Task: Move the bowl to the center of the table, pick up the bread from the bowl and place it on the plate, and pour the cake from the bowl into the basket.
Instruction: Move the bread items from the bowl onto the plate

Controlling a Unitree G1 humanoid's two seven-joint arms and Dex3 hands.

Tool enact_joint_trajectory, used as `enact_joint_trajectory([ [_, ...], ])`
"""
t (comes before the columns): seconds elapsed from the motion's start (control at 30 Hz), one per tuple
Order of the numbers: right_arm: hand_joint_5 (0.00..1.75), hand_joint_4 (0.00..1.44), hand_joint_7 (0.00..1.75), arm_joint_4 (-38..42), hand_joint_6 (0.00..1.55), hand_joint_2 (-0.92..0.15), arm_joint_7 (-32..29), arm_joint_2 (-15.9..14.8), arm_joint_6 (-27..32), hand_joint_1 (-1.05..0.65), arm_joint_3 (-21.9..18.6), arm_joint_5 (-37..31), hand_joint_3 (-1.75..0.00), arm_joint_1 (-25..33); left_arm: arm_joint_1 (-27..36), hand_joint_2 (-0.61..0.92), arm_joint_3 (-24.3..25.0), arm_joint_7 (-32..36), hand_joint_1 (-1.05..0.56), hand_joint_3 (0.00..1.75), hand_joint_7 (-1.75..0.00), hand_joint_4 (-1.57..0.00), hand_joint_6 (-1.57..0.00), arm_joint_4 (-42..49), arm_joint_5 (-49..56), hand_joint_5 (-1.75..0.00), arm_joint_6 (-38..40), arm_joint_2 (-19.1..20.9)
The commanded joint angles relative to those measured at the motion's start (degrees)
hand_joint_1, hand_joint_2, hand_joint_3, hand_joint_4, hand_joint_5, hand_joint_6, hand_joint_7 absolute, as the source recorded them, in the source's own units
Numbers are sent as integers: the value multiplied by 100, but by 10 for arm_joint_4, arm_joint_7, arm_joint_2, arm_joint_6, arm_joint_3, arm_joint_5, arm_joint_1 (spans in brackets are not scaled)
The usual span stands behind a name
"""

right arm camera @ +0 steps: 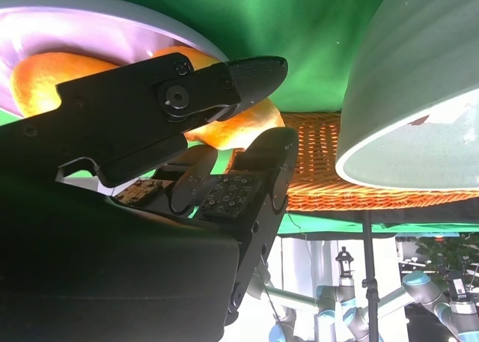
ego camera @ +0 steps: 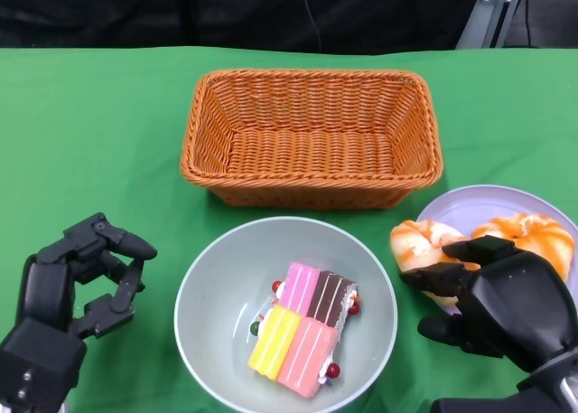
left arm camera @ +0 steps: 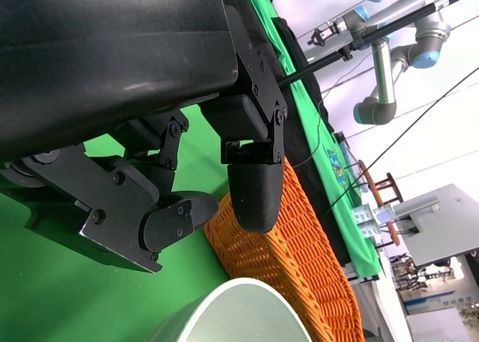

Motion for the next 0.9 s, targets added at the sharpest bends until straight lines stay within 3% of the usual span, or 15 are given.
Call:
enact_joint_trajectory([
  [0.03,20,76,0,-6,84,-92,-4,-8,8,-71,-6,-8,-12,4,-5,63,2,-9,3,87,-119,-83,-84,1,-6,-144,-7,11],
  [0.6,6,56,0,-42,67,-92,-17,6,23,-74,-11,-10,-12,28,-10,64,5,-19,3,86,-119,-82,-83,12,-12,-144,-11,13],
  [0.8,1,47,0,-82,58,-92,-5,2,16,-74,-19,7,-12,52,-10,64,5,-19,4,87,-119,-82,-83,12,-11,-144,-10,13],
  [0.9,0,44,0,-112,52,-92,6,6,-4,-73,-36,48,-11,75,-9,64,6,-20,4,87,-119,-82,-83,11,-13,-144,-11,12],
])
